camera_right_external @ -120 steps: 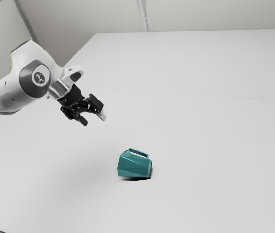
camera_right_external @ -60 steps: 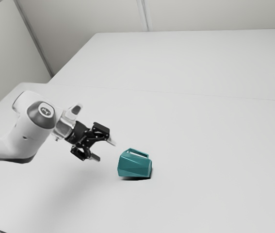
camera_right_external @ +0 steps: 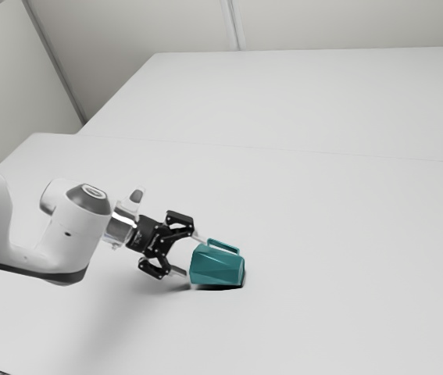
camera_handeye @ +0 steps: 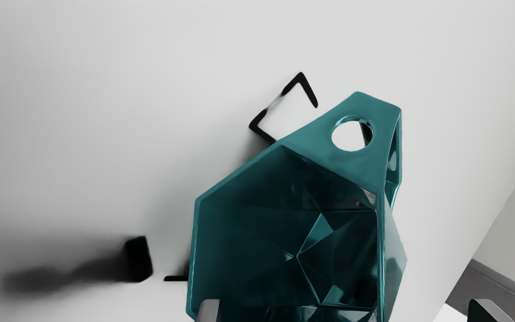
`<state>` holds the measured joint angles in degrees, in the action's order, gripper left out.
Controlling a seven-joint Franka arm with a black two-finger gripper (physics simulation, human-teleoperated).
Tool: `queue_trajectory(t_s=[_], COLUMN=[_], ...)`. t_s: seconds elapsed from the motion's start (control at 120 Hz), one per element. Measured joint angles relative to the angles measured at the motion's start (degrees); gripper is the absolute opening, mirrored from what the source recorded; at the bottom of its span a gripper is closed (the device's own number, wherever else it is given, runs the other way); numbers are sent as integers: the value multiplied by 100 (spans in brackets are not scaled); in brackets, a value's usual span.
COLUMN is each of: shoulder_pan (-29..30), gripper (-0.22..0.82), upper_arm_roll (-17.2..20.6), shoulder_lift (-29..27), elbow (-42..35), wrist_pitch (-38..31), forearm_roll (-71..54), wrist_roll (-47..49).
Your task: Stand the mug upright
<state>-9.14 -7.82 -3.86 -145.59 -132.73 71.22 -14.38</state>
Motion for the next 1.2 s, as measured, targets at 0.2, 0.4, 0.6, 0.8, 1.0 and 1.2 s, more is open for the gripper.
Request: queue_trajectory(t_s=[0.2,0.4,0.6,0.8,1.0,1.2], shoulder_pan=[-5,-39,-118,-233,-347,-376], gripper=[49,42,15,-8,-15,-17], upper_arm_roll=[0,9,7,8,19,39], shoulder_lift=[136,386,476,419,275,117], elbow=[300,387,355,330,346,614], wrist_pitch=[13,92,221,356,414,412], forearm_roll=[120,564,1025,1152,1171,721], wrist_roll=[-184,-314,-415,-503,-579,-607])
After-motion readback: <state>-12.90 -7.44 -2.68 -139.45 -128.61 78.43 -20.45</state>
